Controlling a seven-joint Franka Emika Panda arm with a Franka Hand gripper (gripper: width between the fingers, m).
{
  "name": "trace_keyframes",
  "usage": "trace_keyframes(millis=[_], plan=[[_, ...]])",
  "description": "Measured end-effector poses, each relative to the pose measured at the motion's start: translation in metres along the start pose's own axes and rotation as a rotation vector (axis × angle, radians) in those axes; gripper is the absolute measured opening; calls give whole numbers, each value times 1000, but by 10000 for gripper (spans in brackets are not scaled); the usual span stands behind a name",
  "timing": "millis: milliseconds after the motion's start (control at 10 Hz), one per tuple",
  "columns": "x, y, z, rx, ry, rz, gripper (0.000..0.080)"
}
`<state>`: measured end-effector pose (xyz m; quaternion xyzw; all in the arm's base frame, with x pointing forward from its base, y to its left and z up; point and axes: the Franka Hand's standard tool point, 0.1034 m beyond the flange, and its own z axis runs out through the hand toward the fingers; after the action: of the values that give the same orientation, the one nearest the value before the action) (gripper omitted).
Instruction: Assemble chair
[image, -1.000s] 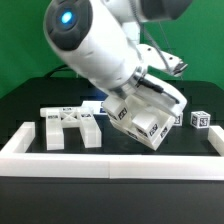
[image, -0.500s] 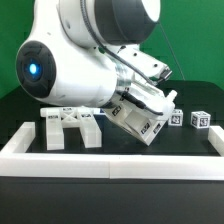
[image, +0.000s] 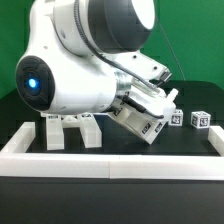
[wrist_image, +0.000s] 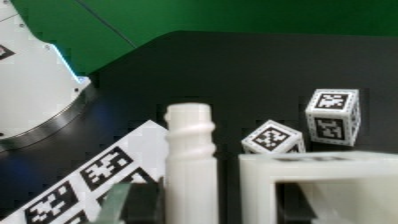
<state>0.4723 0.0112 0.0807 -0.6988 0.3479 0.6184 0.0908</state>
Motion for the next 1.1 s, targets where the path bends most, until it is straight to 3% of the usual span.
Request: trace_keyframes(millis=[200,400,500,600,700,800,1100], plan=[[-3,-7,10,-41,0,-33,258],[-1,-6,8,-30,2,-33,258],[0,-7,8,-26,8,-33,425],[1,-7,7,-25,10,-33,425],[1,-7,7,-24,11,-33,582],[2,-6,6,-21,10,-33,635],[1,2,-9,12,13,-39,647]])
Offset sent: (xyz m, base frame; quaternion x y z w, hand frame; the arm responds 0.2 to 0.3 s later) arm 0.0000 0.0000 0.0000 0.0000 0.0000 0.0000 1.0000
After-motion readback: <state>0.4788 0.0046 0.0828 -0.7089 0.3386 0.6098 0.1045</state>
